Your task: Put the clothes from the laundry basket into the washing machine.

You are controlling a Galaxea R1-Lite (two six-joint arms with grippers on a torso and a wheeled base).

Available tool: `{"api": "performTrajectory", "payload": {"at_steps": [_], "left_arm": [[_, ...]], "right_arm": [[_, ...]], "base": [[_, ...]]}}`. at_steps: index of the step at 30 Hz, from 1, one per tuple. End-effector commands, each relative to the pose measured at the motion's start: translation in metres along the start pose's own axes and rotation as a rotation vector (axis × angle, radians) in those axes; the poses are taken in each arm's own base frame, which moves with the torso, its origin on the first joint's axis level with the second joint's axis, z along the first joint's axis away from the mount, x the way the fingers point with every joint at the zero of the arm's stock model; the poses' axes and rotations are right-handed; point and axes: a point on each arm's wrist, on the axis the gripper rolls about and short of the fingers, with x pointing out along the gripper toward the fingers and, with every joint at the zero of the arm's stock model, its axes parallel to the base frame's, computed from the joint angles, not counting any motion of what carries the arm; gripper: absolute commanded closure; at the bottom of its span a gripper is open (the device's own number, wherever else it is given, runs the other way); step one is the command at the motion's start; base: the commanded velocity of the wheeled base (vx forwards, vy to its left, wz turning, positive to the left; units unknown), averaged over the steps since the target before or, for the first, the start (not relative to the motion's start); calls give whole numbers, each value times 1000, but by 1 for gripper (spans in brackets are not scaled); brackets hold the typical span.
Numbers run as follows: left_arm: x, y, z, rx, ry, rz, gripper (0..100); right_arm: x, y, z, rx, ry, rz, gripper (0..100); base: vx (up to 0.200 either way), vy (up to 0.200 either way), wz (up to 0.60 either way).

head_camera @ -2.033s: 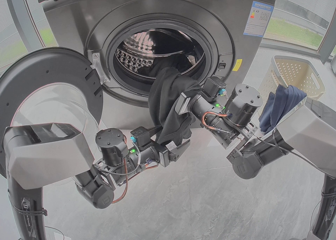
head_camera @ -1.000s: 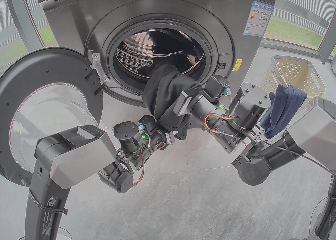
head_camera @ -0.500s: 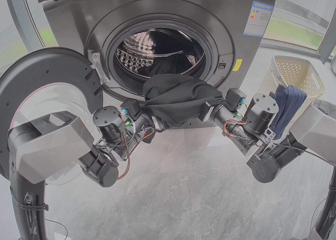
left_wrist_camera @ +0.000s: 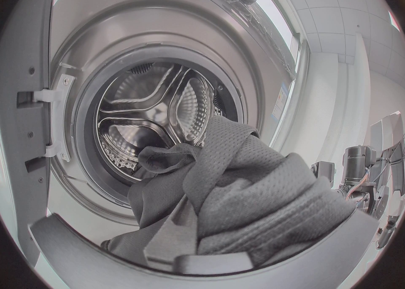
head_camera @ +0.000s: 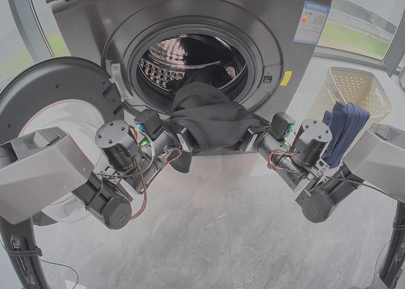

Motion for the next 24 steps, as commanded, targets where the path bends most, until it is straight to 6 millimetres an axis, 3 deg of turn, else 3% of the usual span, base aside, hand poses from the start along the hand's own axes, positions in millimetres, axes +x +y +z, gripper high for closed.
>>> {"api": "performTrajectory", "payload": {"at_steps": [1, 7, 13, 17, 20, 24], "left_arm": [[-4, -3, 14, -3, -26, -6, 100], [-9, -4, 20, -26, -32, 24, 100], [-46, -3, 16, -30, 82, 39, 100], [-77, -5, 30, -49, 113, 39, 100], [-95, -6, 35, -50, 136, 46, 100], [-100, -9, 38, -45, 139, 24, 100]], "right_arm": [[-23, 15, 7, 4, 39, 72, 0], [-50, 35, 5, -2, 66, 167, 0], [-94, 34, 1, -8, 188, 242, 0], [-126, 24, -2, -11, 283, 236, 0], [-127, 21, 2, -13, 270, 226, 0], [-121, 13, 11, -10, 225, 189, 0]], "base": [[0, 0, 0], [0, 0, 0], [0, 0, 0], [0, 0, 0], [0, 0, 0], [0, 0, 0]]}}
